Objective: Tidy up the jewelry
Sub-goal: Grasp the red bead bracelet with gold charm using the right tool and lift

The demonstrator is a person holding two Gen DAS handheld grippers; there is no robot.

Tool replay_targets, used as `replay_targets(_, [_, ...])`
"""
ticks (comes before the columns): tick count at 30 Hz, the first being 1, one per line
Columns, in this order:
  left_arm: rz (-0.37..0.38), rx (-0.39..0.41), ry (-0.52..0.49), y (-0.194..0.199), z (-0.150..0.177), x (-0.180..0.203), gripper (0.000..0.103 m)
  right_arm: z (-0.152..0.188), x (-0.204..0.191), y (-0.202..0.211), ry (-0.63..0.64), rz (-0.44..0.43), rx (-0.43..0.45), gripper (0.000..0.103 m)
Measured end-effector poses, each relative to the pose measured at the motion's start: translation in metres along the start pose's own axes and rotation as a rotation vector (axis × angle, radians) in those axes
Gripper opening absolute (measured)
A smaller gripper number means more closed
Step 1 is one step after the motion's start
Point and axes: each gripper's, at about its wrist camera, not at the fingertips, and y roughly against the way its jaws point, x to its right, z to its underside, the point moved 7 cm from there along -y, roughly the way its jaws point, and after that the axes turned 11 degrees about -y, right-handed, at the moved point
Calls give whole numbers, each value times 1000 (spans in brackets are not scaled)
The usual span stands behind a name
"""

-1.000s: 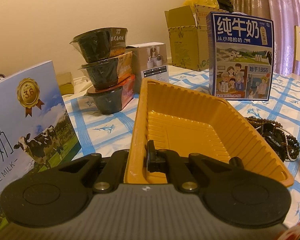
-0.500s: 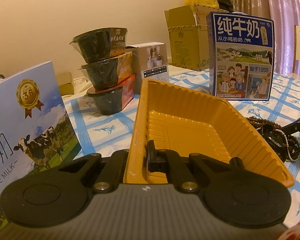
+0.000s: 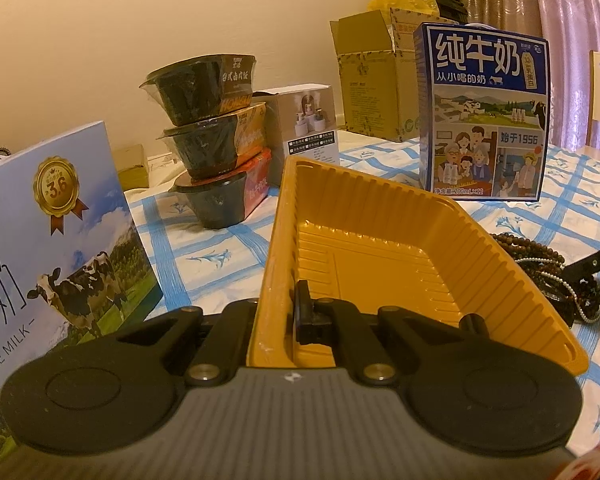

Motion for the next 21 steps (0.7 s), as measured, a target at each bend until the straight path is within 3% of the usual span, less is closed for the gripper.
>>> replay_targets(2, [0, 0, 0, 0, 0, 0, 3, 5, -4, 3, 6, 0, 14, 5])
replay_targets(9, [2, 0, 5, 1, 0, 0, 3, 32, -31, 14, 73, 19, 40, 4])
replay_targets(14, [4, 1, 9, 2, 1, 0, 3, 69, -58, 27, 115, 12, 23, 4])
replay_targets(18, [3, -1, 14, 2, 2, 0, 3, 86, -60, 33, 130, 102, 18, 5])
replay_targets(21, [4, -3, 22, 3, 2, 0, 3, 97, -68, 40, 142, 67, 6, 5])
